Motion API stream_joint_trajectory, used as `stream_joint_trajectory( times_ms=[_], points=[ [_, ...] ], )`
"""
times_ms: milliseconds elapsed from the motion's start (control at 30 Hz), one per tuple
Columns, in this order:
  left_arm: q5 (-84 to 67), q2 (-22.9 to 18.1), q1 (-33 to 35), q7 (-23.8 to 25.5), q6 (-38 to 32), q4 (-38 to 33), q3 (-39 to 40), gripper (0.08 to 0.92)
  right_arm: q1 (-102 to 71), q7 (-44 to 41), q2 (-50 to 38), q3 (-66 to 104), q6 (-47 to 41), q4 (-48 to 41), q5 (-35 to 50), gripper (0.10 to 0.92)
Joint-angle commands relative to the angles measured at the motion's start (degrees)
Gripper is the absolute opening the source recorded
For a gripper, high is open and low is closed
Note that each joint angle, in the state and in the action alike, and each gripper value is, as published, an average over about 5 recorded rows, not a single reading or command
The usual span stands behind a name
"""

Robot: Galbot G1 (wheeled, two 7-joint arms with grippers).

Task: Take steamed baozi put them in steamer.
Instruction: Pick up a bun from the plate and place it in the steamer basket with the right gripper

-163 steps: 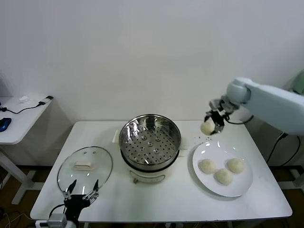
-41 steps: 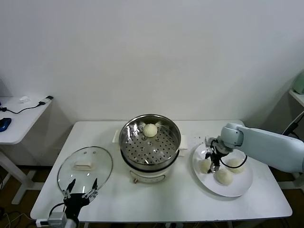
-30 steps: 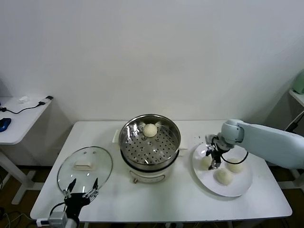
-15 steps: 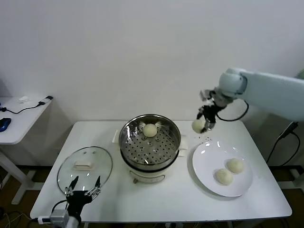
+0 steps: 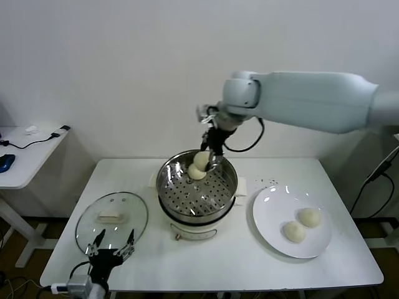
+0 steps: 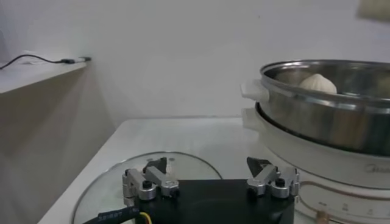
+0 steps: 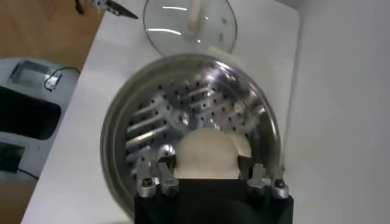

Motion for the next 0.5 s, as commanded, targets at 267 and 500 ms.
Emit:
stream_joint_trajectory(
  times_ms=[267, 500],
  points=[
    [0.1, 0.0, -0.2, 0.1, 0.2, 0.1, 0.2, 0.823, -13.5, 7.8, 12.4, 1.3, -4.9, -9.5, -1.1, 0.679],
    [-0.1, 0.1, -0.7, 0.1, 0.1, 0.8, 0.2, 0.823, -17.0, 8.5, 13.9, 1.6, -5.1, -13.8, -4.0, 0.679]
  ],
)
